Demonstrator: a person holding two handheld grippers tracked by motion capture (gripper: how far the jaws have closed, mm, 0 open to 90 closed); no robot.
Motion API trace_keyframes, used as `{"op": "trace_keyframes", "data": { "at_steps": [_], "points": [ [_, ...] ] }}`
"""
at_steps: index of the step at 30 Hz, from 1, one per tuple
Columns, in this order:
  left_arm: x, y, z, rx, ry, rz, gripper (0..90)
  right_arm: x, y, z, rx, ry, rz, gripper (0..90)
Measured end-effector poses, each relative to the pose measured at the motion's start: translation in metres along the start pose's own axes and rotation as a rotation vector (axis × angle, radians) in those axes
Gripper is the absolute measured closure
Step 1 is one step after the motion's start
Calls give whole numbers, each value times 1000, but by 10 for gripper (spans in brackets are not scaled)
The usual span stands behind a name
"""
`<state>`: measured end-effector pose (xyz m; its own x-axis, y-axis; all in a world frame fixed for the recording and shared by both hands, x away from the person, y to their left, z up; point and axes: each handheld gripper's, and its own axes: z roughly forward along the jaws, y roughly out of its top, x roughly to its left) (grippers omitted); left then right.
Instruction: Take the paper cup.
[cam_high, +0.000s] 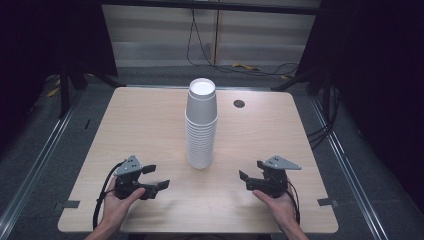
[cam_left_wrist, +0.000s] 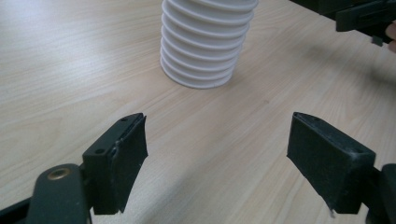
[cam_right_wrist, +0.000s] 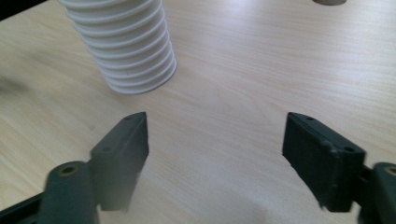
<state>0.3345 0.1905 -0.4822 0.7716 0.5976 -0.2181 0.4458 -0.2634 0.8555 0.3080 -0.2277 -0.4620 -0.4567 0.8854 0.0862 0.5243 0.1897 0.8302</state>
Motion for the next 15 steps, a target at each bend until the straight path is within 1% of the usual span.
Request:
{"op": "trace_keyframes", "data": {
  "at_steps": [1,2,4,5,6,11,12,15],
  "points": [
    [0,0,0,0,-6,0,197,-1,1,-1,0,-4,5,248],
    [0,1,0,-4,-5,6,197,-1,2,-1,-6,9,11,247],
    [-1,1,2,9,-12,24,197,-3,3,-1,-8,15,19,237],
    [-1,1,3,18,-20,27,196,-3,4,-2,-7,29,22,237],
    [-1,1,3,22,-26,28,196,-4,4,-2,-8,33,20,231],
    [-3,0,3,36,-45,38,197,-1,9,-5,-23,80,13,226],
    [-3,0,3,37,-47,37,198,0,10,-5,-26,86,18,225],
    [-3,0,4,36,-51,36,198,1,11,-4,-20,94,9,222]
  ]
}}
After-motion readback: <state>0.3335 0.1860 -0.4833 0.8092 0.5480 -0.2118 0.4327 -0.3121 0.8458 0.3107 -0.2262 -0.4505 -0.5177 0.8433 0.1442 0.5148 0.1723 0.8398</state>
